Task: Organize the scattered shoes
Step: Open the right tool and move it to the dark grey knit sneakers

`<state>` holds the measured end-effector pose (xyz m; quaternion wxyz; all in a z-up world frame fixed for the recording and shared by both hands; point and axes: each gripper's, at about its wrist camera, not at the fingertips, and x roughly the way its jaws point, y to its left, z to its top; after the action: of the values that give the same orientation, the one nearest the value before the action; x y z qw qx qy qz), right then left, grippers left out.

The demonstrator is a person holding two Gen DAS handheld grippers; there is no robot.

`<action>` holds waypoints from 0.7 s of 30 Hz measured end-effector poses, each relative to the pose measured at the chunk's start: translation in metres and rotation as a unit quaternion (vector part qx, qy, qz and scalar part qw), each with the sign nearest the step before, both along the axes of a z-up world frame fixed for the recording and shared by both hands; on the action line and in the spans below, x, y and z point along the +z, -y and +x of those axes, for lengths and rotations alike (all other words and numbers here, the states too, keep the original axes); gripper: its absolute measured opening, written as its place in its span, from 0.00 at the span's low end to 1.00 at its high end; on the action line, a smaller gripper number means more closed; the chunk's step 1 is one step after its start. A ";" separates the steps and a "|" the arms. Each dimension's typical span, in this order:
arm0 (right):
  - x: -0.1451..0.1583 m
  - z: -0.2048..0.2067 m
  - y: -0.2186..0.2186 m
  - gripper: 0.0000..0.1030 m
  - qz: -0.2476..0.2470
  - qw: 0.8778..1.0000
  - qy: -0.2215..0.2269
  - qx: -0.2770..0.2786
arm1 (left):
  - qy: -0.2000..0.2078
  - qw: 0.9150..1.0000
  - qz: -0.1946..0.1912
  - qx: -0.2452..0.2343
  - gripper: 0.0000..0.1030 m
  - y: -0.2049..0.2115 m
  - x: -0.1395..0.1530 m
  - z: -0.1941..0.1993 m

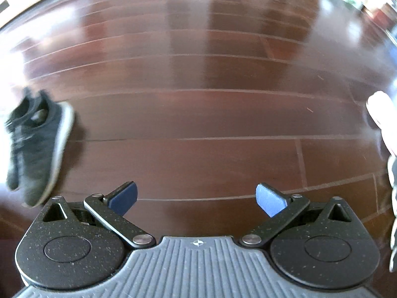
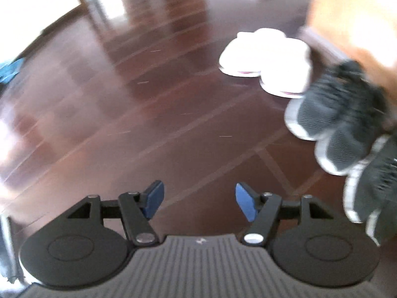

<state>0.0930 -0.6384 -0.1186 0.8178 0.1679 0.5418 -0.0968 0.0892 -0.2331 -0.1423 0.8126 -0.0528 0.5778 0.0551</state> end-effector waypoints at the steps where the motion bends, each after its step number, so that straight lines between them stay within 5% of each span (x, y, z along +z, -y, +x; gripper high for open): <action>1: 0.002 0.008 -0.022 0.66 0.003 1.000 0.002 0.017 | 0.002 1.000 -0.001 0.021 1.00 -0.022 0.005 -0.002; 8: 0.011 0.052 -0.146 0.66 0.031 0.992 0.008 0.120 | -0.001 0.993 -0.020 0.119 1.00 -0.127 0.028 -0.019; 14: 0.018 0.084 -0.288 0.66 0.079 0.976 0.008 0.204 | -0.010 0.978 -0.028 0.206 1.00 -0.232 0.043 -0.027; 21: 0.015 0.117 -0.416 0.65 0.134 0.954 0.001 0.269 | -0.024 0.972 -0.017 0.233 1.00 -0.311 0.045 -0.022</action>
<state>0.2097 -0.2229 -0.1041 0.7841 0.1242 0.5743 0.1999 0.0668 0.0775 -0.0969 0.7624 -0.1982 0.5696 0.2347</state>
